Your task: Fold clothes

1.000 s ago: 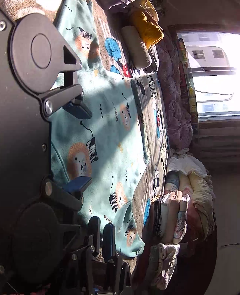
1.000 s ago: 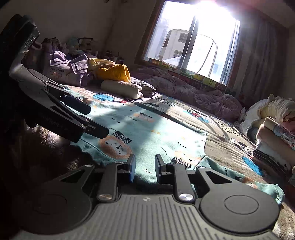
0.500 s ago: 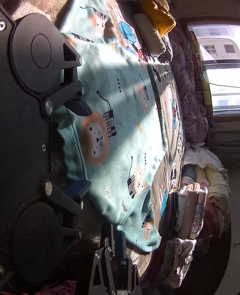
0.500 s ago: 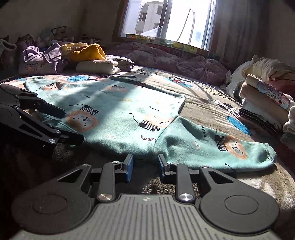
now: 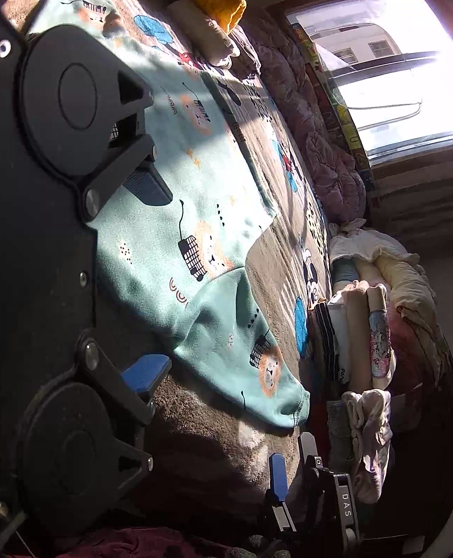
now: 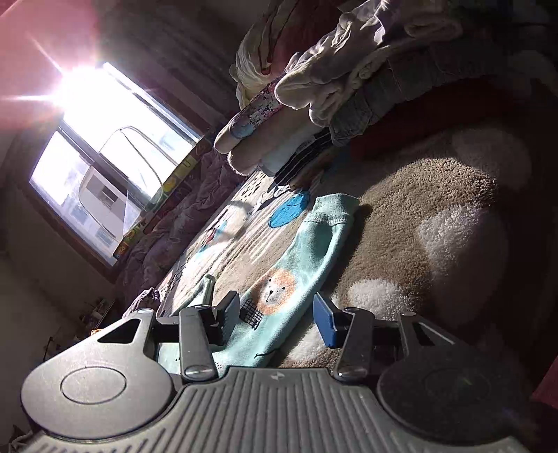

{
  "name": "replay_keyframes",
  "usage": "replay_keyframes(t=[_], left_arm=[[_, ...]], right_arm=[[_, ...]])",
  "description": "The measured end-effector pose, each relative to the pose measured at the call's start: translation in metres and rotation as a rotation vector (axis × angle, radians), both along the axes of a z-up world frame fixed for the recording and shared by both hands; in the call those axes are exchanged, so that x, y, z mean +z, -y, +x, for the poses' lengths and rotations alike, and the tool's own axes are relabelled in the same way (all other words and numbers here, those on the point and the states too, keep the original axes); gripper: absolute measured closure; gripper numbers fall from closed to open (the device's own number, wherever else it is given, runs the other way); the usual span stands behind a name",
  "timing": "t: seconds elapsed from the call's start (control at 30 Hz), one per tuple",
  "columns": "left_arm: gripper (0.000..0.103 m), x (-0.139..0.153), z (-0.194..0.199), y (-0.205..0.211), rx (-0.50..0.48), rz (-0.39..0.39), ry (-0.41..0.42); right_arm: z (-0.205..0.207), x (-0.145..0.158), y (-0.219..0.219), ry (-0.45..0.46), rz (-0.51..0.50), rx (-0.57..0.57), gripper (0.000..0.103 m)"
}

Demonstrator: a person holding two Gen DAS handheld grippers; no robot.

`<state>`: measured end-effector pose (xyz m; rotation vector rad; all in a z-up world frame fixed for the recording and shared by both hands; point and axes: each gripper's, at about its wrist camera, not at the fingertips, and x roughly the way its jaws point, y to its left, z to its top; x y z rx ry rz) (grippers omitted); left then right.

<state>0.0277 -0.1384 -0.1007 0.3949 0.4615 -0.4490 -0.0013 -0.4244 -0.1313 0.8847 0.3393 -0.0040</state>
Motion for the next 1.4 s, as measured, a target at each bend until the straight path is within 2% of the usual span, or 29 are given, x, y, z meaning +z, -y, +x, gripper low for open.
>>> replay_keyframes(t=[0.13,0.27,0.37,0.47,0.53,0.63,0.77,0.97,1.13,1.23,1.37,1.4], left_arm=[[0.01,-0.006,0.004,0.046,-0.081,0.093,0.033],[0.01,-0.01,0.01,0.09,-0.134,0.178,0.078],[0.013,-0.012,0.017,0.115,-0.163,0.209,0.074],[0.017,-0.015,0.027,0.139,-0.185,0.235,0.058],[0.023,-0.017,0.033,0.15,-0.197,0.245,0.047],[0.024,-0.017,0.042,0.164,-0.207,0.26,0.038],[0.025,-0.017,0.055,0.183,-0.212,0.285,0.048],[0.033,-0.021,0.072,0.219,-0.208,0.338,0.07],[0.052,-0.027,0.08,0.25,-0.224,0.408,0.122],[0.054,-0.034,0.084,0.263,-0.224,0.455,0.154],[0.055,-0.033,0.097,0.27,-0.226,0.456,0.13],[0.061,-0.032,0.098,0.272,-0.235,0.459,0.119]], right_arm=[[-0.002,-0.007,0.029,0.053,0.088,-0.015,0.046],[-0.001,-0.013,0.053,0.097,0.174,-0.027,0.045],[0.0,-0.021,0.063,0.102,0.248,-0.039,0.043],[0.004,-0.026,0.07,0.108,0.306,-0.03,0.034],[0.006,-0.029,0.075,0.111,0.344,-0.023,0.034],[0.004,-0.033,0.085,0.113,0.394,-0.027,0.029],[0.004,-0.053,0.096,0.089,0.535,-0.058,0.024],[0.01,-0.059,0.099,0.088,0.584,-0.081,0.017],[0.013,-0.059,0.099,0.107,0.602,-0.098,0.012],[0.013,-0.059,0.1,0.133,0.614,-0.12,0.012],[0.012,-0.057,0.101,0.19,0.63,-0.149,0.012],[0.013,-0.056,0.1,0.199,0.622,-0.154,0.012]])
